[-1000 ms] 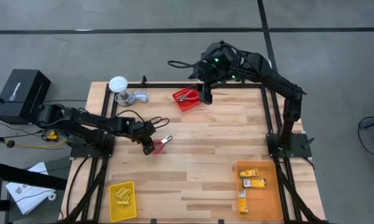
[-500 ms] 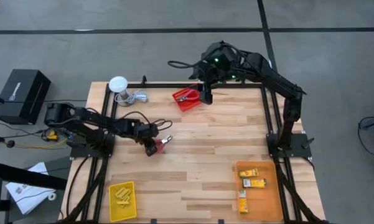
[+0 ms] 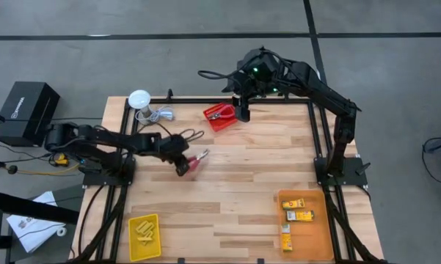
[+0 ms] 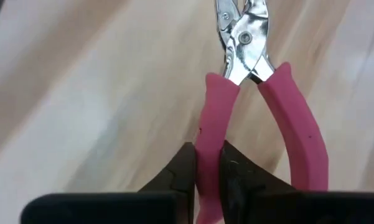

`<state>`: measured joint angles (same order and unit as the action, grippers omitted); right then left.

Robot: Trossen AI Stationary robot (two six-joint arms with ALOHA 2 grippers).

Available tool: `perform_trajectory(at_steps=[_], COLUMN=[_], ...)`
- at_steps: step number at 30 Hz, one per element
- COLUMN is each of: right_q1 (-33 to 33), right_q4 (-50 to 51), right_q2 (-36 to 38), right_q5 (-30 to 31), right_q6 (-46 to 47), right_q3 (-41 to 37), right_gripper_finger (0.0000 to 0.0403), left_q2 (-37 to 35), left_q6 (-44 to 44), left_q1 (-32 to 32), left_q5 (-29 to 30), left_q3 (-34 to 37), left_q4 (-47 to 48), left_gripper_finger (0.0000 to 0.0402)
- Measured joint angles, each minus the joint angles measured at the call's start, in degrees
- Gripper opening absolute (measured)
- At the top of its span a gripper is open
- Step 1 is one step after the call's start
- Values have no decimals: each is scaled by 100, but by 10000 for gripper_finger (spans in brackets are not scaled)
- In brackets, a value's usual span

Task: Pick & Place School Supplies
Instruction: Put the pink hole puncher into the red bin

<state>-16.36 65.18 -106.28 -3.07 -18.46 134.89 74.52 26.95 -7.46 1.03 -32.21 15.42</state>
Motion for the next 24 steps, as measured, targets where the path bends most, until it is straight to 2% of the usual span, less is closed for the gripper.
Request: perform_trajectory(at_steps=[4,8,16,24], right_q1=[-29,-32,-27,-27], right_q4=[-151,-296,-411,-395], right_q2=[0,17,20,22], right_q5=[11,11,8,5], right_q6=[2,2,56,154], right_q3=[0,2,4,4], right_gripper_finger=[152,152,151,150], left_q2=[-314,-294,607,1874], left_q6=[-228,-695,-1554,-2275], left_q1=[-278,-769,-1873,-2365], left_q5=[101,163,-201,-638], left_q3=[-355,-692,-1578,-3027], left_q4=[-61,-19,-153,-204], left_gripper_finger=[31,31,31,31])
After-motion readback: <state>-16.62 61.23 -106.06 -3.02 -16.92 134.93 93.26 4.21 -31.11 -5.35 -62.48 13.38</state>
